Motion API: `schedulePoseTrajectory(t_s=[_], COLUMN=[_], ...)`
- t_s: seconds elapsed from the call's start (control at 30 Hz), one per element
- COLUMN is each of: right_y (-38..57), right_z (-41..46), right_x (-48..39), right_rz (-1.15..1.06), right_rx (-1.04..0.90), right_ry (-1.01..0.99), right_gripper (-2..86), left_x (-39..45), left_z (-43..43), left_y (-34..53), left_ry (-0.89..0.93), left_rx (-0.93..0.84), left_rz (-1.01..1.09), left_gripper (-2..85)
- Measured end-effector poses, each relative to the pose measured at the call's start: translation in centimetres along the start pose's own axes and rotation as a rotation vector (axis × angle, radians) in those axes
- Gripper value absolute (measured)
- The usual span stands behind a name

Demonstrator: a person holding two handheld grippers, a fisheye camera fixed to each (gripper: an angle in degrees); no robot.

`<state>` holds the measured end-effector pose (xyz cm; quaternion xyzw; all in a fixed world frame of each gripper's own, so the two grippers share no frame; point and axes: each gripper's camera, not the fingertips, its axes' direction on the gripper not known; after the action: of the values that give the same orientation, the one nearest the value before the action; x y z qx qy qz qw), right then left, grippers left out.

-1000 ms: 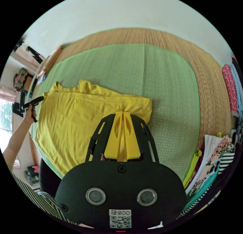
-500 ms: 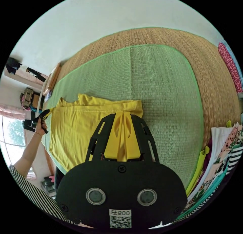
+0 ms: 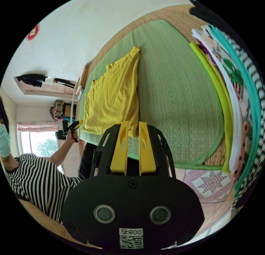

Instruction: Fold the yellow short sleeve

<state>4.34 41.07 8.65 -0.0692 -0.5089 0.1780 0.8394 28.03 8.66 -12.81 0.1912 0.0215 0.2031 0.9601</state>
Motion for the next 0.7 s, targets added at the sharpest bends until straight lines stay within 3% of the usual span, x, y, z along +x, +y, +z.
schedulePoseTrajectory(t_s=[0.33,0.5,0.7], right_y=[1.7,2.7,3.5], right_z=[2.7,0.8,-1.8], right_x=[2.4,1.3,-1.9], right_rz=[-0.039,-0.138,-0.271], right_rx=[-0.017,0.001,0.074], right_ry=[-0.036,-0.023,-0.073], right_gripper=[3.8,1.7,1.0], left_x=[6.9,10.0,22.5], left_z=[-1.4,-2.6,-1.2], left_y=[5.1,6.5,6.9], left_ry=[-0.217,-0.232,-0.156], left_rx=[-0.059,-0.046,-0.029], left_rz=[-0.090,-0.125,0.226], left_gripper=[1.8,1.2,4.2])
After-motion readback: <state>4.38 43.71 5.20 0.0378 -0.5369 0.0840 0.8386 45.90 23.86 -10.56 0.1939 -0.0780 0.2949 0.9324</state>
